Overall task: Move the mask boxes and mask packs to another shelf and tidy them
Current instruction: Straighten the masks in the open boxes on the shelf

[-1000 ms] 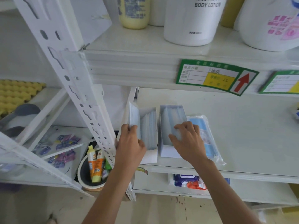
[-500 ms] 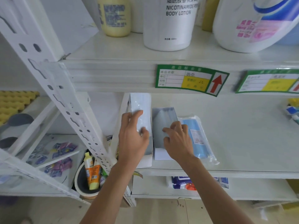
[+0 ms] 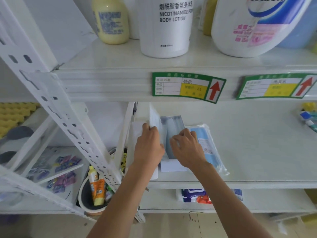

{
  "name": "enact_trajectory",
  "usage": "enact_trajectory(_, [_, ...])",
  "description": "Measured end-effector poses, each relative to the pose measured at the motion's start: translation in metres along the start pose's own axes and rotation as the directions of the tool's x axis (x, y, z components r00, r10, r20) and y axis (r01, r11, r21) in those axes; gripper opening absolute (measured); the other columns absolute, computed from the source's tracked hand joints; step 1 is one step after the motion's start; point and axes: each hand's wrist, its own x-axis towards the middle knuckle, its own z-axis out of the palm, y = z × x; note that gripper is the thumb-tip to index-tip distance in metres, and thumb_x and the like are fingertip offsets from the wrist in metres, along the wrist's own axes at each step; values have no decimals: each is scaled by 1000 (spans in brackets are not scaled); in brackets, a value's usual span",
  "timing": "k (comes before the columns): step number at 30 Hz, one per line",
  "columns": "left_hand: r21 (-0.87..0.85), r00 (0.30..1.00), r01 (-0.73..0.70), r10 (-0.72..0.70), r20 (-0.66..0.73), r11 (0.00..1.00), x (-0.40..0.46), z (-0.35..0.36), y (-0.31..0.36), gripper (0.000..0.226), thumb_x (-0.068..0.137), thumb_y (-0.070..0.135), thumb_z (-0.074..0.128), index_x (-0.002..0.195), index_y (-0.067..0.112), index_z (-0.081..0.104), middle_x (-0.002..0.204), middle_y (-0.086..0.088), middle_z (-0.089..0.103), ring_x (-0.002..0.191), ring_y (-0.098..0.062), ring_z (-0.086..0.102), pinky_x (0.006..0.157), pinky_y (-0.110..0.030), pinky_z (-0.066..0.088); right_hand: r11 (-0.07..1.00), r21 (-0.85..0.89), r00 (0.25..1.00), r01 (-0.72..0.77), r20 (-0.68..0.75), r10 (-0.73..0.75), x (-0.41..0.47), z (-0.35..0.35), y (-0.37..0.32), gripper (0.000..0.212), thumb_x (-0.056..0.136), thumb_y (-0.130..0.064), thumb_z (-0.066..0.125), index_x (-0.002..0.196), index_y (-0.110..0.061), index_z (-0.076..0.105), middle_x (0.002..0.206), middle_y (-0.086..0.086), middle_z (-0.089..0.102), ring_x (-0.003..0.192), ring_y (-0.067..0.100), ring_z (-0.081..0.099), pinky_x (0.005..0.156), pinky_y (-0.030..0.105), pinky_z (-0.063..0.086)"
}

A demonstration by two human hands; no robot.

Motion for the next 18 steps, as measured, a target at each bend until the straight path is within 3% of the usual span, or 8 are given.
enact_trajectory(2, [14, 1000, -18, 18, 24, 1000, 1, 2, 8, 22, 90, 10, 62, 86, 13, 40, 103, -4, 34, 66, -27, 44, 62, -34, 35, 997, -73, 1000, -19, 15, 20, 2, 3, -3, 34, 96, -47, 47, 112, -23, 64, 113, -3, 44, 107, 23, 39, 73, 35, 48])
enact_trajectory(5, [36, 998, -53, 51, 45, 998, 5, 5, 21, 15, 94, 17, 55, 89, 11, 43, 103, -3, 31, 69, -27, 43, 64, -37, 37, 987, -161, 999, -6, 36, 12, 2, 7, -6, 38, 86, -41, 60, 120, -26, 57, 116, -2, 44, 103, 23, 37, 73, 33, 46])
enact_trajectory(8, [64, 997, -74, 74, 10, 995, 11, 10, 27, 7, 95, 14, 51, 99, 9, 48, 112, -8, 40, 70, -26, 46, 62, -36, 39, 986, -151, 997, 77, 38, -72, -3, 8, -7, 42, 86, -37, 52, 127, -29, 48, 116, -3, 47, 101, 24, 39, 79, 37, 47])
enact_trajectory(10, [96, 995, -97, 98, -3, 991, 14, 15, 28, 14, 93, 11, 53, 106, 7, 50, 117, -10, 42, 75, -26, 55, 62, -34, 44, 993, -75, 995, 94, 24, -92, -7, 7, -4, 48, 88, -36, 45, 136, -29, 44, 117, -5, 50, 102, 25, 42, 82, 40, 46])
enact_trajectory(14, [230, 982, -163, 135, 133, 959, 15, 27, 23, 19, 91, 12, 56, 109, 9, 54, 119, -10, 49, 89, -27, 60, 64, -34, 41, 988, -93, 993, 120, 23, -118, -10, 6, 3, 51, 87, -29, 50, 138, -25, 48, 125, -4, 51, 108, 24, 43, 85, 37, 43])
enact_trajectory(18, [240, 975, -192, 157, 157, 952, 16, 28, 17, 6, 91, 20, 54, 90, 15, 52, 103, -7, 54, 76, -25, 50, 69, -35, 40, 993, -61, 995, 97, 1, -97, -13, 8, 7, 48, 89, -32, 35, 131, -23, 56, 124, -3, 49, 109, 22, 41, 81, 36, 46])
